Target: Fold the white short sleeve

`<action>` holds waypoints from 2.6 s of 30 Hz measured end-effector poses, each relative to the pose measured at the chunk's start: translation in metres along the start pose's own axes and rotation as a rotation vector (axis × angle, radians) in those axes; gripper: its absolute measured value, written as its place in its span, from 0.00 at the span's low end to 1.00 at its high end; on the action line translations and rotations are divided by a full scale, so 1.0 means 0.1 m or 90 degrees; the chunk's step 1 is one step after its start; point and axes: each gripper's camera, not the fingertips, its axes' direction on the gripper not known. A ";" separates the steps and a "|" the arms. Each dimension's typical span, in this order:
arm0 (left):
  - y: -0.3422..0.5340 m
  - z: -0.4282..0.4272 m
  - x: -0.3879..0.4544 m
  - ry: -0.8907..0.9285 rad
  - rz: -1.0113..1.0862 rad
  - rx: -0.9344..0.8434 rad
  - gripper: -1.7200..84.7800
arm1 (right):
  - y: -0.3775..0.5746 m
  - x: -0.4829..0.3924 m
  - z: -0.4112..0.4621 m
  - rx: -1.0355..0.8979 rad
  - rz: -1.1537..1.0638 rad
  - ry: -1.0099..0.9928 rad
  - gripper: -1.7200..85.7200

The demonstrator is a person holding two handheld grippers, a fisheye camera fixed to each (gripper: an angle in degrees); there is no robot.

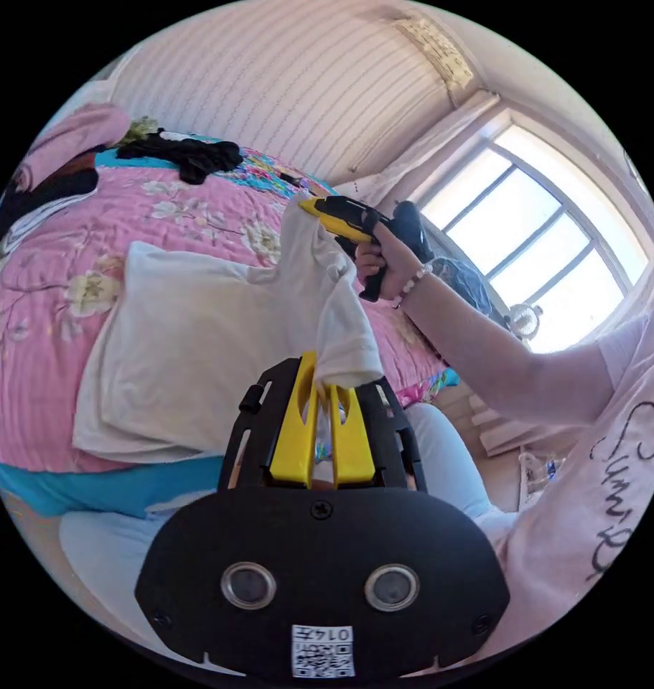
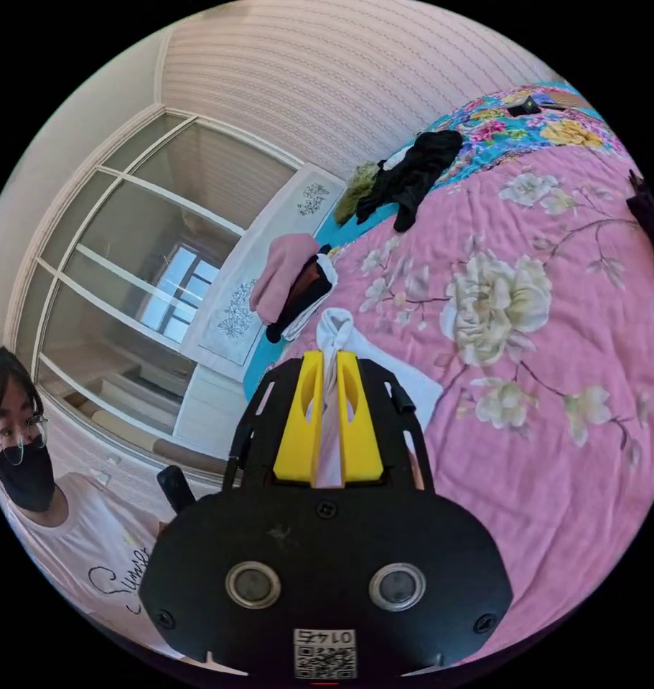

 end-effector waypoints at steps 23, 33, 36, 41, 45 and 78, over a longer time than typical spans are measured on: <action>-0.13 -1.19 -1.43 -0.122 -0.185 -0.033 0.09 | -0.05 -0.98 2.58 -0.243 -0.234 0.321 0.09; -0.42 -0.78 -1.37 -0.184 -0.119 -0.179 0.02 | -0.02 -1.14 3.37 -0.274 -0.155 0.340 0.05; -0.38 -0.83 -1.33 -0.214 -0.111 -0.194 0.01 | -0.03 -1.15 3.45 -0.258 -0.131 0.365 0.04; -0.34 -0.86 -1.29 -0.208 -0.131 -0.196 0.01 | -0.05 -1.39 3.52 -0.334 -0.212 0.325 0.07; -0.29 -0.97 -1.19 -0.192 -0.143 -0.177 0.02 | -0.08 -1.55 3.27 -0.331 -0.267 0.240 0.09; 0.13 -2.09 1.55 0.048 0.256 0.154 0.01 | 2.99 -3.19 -1.09 0.102 -0.339 0.074 0.07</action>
